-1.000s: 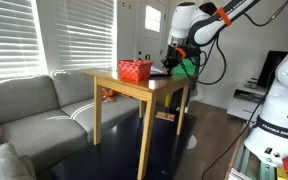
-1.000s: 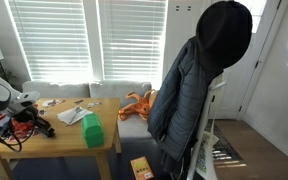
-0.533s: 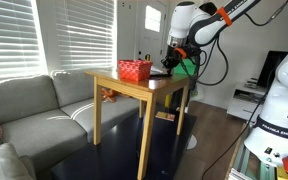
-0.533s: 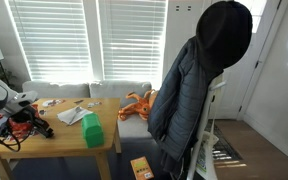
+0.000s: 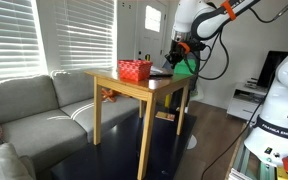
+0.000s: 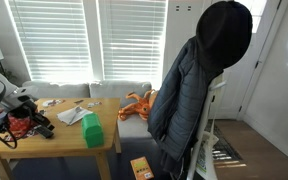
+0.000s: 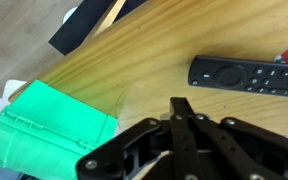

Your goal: Press a button on the remote

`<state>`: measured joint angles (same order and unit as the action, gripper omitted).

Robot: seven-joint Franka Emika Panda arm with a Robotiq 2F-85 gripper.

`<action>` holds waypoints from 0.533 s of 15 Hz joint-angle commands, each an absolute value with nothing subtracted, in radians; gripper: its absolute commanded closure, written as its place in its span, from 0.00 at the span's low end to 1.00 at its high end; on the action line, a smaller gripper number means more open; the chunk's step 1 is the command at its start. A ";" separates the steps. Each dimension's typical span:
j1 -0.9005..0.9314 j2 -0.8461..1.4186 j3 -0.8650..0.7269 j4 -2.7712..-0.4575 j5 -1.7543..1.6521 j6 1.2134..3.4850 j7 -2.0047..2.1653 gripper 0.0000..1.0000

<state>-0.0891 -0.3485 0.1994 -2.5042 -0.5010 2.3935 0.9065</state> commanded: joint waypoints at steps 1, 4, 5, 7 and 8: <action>-0.065 -0.410 0.182 -2.508 -0.437 2.330 0.843 1.00; -0.049 -0.448 0.167 -2.504 -0.358 2.294 0.773 1.00; -0.035 -0.468 0.154 -2.503 -0.313 2.278 0.729 0.74; -0.013 -0.510 0.134 -2.501 -0.232 2.245 0.651 0.67; 0.005 -0.538 0.116 -2.498 -0.178 2.214 0.594 0.59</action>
<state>-0.0480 -0.4530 0.1648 -2.5019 -0.3065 2.2966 0.7275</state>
